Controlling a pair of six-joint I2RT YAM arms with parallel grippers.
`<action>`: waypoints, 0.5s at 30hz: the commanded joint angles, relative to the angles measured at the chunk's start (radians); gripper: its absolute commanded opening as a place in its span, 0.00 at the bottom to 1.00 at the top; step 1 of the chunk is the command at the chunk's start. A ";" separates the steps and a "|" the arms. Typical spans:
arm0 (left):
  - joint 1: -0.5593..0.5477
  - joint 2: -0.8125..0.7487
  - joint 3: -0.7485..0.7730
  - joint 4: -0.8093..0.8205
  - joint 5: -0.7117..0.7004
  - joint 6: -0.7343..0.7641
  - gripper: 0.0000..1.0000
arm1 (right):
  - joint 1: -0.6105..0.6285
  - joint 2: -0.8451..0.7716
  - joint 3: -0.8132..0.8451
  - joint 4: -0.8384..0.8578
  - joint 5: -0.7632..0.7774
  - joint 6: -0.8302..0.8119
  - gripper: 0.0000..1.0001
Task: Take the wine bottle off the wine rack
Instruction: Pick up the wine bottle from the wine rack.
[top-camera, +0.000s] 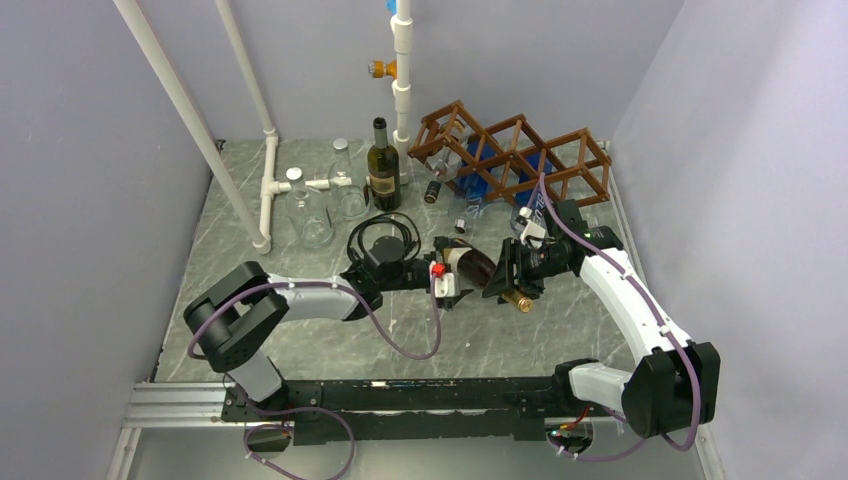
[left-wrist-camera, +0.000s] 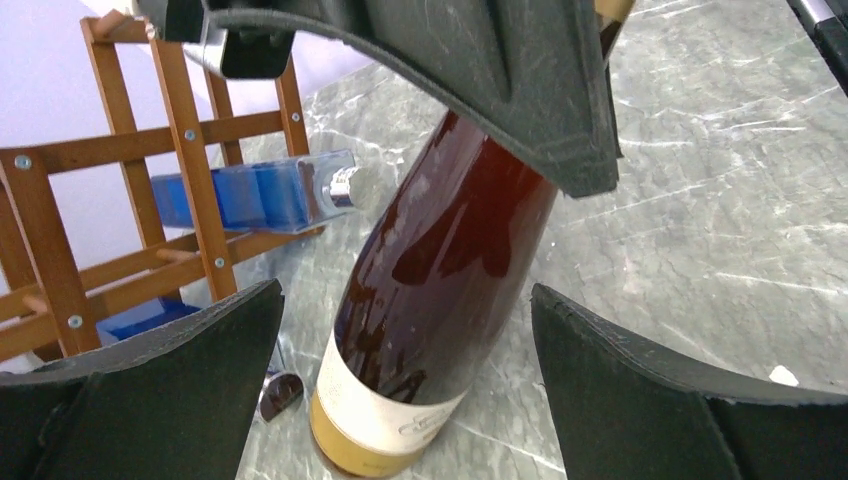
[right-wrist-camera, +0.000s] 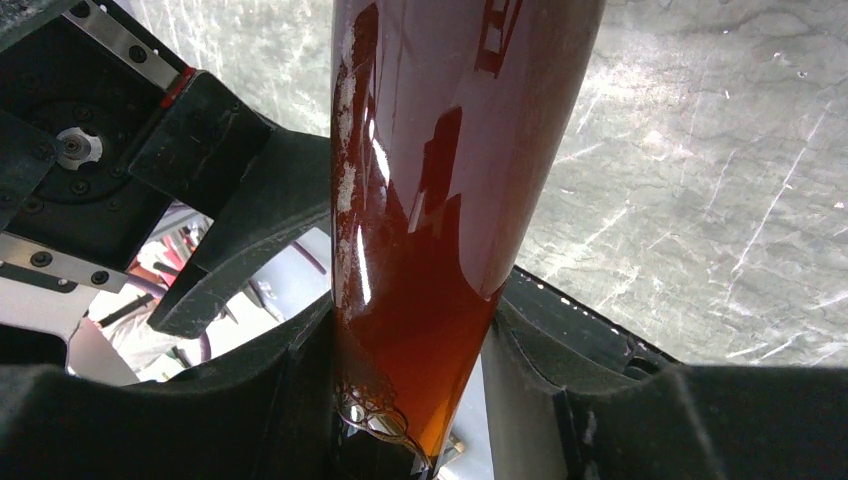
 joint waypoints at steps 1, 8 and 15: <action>-0.013 0.032 0.086 0.015 0.062 0.042 1.00 | 0.008 -0.031 0.093 0.119 -0.148 -0.037 0.00; -0.020 0.084 0.166 -0.090 0.074 0.105 1.00 | 0.009 -0.030 0.097 0.116 -0.145 -0.039 0.00; -0.026 0.127 0.199 -0.129 0.069 0.151 1.00 | 0.012 -0.021 0.105 0.116 -0.146 -0.037 0.00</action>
